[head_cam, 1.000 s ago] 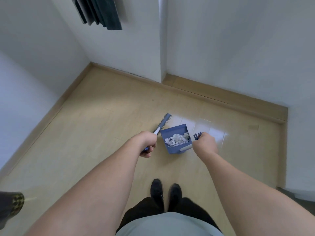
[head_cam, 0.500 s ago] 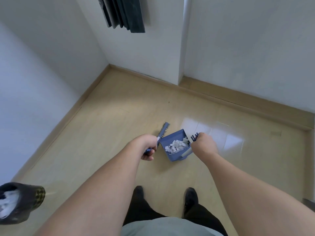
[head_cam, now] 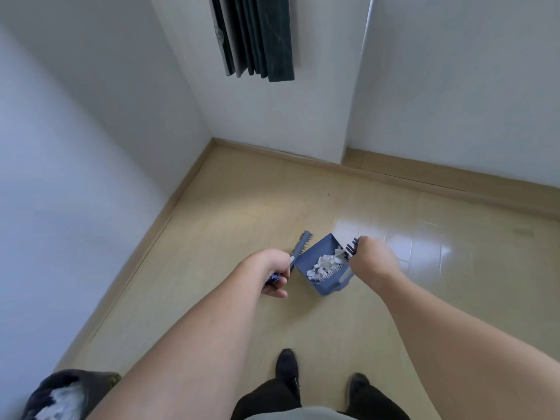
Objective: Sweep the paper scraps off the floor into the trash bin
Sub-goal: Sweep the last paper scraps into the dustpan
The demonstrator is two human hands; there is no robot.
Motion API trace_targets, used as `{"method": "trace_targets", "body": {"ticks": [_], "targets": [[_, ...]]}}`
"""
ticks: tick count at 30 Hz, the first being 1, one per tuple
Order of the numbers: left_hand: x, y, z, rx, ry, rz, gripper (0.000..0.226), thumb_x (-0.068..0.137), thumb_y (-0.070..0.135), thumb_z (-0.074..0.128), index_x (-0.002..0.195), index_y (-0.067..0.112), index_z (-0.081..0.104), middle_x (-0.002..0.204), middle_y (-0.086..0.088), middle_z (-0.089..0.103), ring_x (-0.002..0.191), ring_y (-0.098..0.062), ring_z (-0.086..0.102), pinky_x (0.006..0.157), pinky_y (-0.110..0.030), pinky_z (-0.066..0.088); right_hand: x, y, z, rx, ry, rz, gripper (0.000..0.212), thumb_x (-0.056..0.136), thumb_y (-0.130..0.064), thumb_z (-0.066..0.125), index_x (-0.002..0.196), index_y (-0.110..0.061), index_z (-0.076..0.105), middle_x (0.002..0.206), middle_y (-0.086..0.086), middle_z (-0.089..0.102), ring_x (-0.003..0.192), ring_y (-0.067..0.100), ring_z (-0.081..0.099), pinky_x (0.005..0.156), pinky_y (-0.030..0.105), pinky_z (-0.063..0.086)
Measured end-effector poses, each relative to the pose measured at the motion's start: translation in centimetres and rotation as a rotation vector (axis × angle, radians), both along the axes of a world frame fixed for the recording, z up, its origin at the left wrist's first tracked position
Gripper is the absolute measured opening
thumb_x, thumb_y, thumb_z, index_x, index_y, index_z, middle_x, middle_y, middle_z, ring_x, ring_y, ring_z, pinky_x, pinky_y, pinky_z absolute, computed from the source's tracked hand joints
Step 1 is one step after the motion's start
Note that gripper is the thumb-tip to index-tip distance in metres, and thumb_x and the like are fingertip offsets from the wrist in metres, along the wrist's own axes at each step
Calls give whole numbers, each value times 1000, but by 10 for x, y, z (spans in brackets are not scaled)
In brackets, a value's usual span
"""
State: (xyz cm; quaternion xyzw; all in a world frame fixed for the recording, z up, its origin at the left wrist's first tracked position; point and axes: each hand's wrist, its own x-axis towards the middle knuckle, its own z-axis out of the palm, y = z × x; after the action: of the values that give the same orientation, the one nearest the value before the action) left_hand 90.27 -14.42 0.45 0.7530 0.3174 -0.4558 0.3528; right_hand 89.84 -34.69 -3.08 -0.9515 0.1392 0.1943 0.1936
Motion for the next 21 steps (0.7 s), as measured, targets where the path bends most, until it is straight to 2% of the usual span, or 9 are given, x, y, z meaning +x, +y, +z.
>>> {"method": "trace_targets", "body": {"ticks": [4,6,8,10,13,16,19,21], "targets": [[-18,30,8,-1,-18,88,11,95,3,39,90,7,47,67,-5,44,28,-8,37,60,-34,59,-11,23,3,17,-19,9,11,78,1,48,81,-10,50,80,8,57,71,30,52,57,25,37],[-33,38,11,2,-39,132,12,95,2,39,101,7,48,70,-5,45,35,-8,39,61,-34,59,-21,31,3,50,-13,23,13,77,2,47,75,-11,46,80,8,57,71,30,52,56,25,37],[-49,43,13,22,-58,161,23,96,2,38,115,11,48,71,-5,45,42,-7,39,60,-33,59,-32,36,1,84,-10,30,16,77,2,45,70,-13,43,81,9,57,71,30,52,58,27,39],[-64,47,14,43,-65,175,35,96,3,38,129,10,48,69,-5,46,43,-7,39,59,-33,59,-44,43,-1,104,-2,36,14,78,2,44,74,-11,45,81,8,56,71,30,52,58,28,40],[-87,56,13,56,-64,198,38,96,3,38,133,8,46,67,-4,45,40,-6,39,54,-32,59,-61,55,-1,106,4,50,12,78,2,45,80,-10,47,79,7,53,70,29,51,53,25,36],[-108,73,15,45,-76,223,32,96,2,38,126,10,48,69,-5,45,42,-7,39,53,-32,58,-76,73,2,92,7,78,11,79,2,46,81,-8,46,79,8,52,71,29,50,52,25,34],[-125,95,19,16,-65,262,12,97,1,38,98,6,49,70,-5,45,46,-7,40,62,-34,59,-91,94,4,79,4,101,10,80,1,46,83,-8,47,79,8,52,71,29,50,54,25,35],[-136,113,16,12,-60,286,17,97,1,39,82,5,46,70,-6,46,44,-8,40,67,-36,59,-102,110,4,65,5,115,10,79,2,45,82,-8,46,75,7,51,69,29,49,49,24,32]]}}
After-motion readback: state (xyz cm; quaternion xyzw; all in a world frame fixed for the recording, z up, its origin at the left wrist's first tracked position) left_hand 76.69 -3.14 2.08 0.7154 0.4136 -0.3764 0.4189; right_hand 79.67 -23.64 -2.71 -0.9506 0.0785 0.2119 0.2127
